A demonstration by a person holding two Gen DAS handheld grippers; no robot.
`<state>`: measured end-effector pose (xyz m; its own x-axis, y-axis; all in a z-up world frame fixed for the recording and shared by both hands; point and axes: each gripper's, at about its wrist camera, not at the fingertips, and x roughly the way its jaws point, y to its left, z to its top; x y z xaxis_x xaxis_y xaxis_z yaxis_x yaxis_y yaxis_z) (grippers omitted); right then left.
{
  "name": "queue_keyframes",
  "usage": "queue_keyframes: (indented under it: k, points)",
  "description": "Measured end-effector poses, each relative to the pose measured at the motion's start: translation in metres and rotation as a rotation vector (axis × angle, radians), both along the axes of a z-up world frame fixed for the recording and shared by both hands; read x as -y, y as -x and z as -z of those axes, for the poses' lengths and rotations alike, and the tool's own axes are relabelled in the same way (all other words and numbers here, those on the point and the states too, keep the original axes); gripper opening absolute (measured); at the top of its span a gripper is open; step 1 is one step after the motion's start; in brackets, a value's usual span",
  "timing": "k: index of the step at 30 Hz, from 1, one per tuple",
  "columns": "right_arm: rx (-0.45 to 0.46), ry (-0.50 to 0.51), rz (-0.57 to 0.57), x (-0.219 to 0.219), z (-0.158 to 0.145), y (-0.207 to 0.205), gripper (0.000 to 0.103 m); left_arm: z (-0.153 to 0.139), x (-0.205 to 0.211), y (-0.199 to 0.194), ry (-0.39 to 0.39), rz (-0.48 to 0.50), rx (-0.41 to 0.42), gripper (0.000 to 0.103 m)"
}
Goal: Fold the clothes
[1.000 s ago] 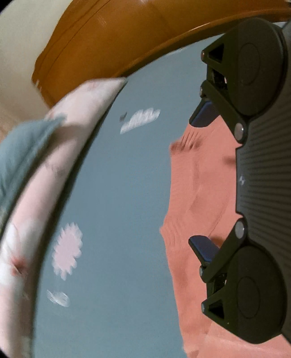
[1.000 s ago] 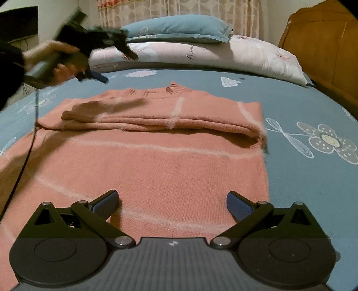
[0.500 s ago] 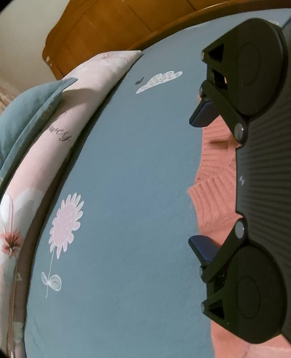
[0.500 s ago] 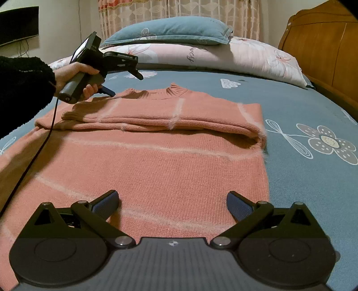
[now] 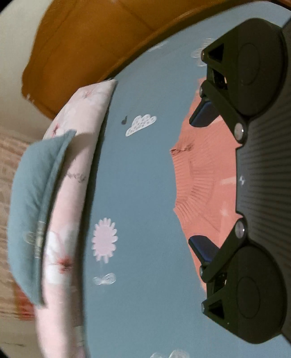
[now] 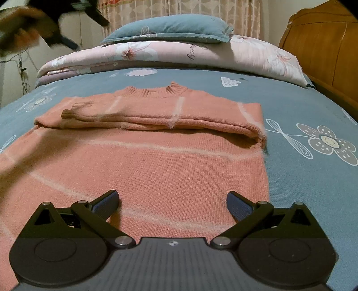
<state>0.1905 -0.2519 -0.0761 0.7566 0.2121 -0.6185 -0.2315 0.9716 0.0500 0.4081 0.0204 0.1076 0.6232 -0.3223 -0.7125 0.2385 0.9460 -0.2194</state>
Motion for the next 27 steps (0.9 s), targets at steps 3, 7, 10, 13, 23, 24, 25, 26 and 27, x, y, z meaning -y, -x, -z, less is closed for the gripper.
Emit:
queue_keyframes:
  k: [3,7,10,13,23,24,25,26,27]
  points:
    - [-0.019,-0.017,-0.009,0.003,-0.006,0.002,0.103,-0.034,0.000,0.037,-0.063,0.031,0.016,0.102]
    - [0.002,-0.144,-0.025,0.017,-0.024,0.010,0.103,-0.046,-0.005,0.085,-0.118,0.075,0.038,0.102]
    - [0.027,-0.237,-0.001,0.027,-0.041,0.012,0.103,-0.024,-0.009,0.111,-0.108,0.113,0.030,0.102]
    - [0.019,-0.307,-0.031,0.031,-0.053,0.007,0.103,0.018,-0.013,0.119,-0.032,0.154,-0.037,0.102]
    - [-0.170,-0.533,-0.120,0.006,-0.034,-0.084,0.103,0.149,-0.043,0.072,0.279,0.027,-0.225,0.102]
    - [-0.188,-0.537,-0.114,0.005,-0.030,-0.090,0.103,0.158,-0.049,0.069,0.302,0.004,-0.240,0.102]
    - [-0.202,-0.529,-0.101,0.006,-0.025,-0.095,0.103,0.165,-0.058,0.068,0.311,-0.021,-0.236,0.102]
    - [-0.216,-0.524,-0.082,0.011,-0.020,-0.098,0.103,0.169,-0.067,0.067,0.320,-0.040,-0.225,0.102]
    - [-0.218,-0.531,-0.076,0.018,-0.016,-0.099,0.103,0.170,-0.077,0.069,0.335,-0.058,-0.212,0.102]
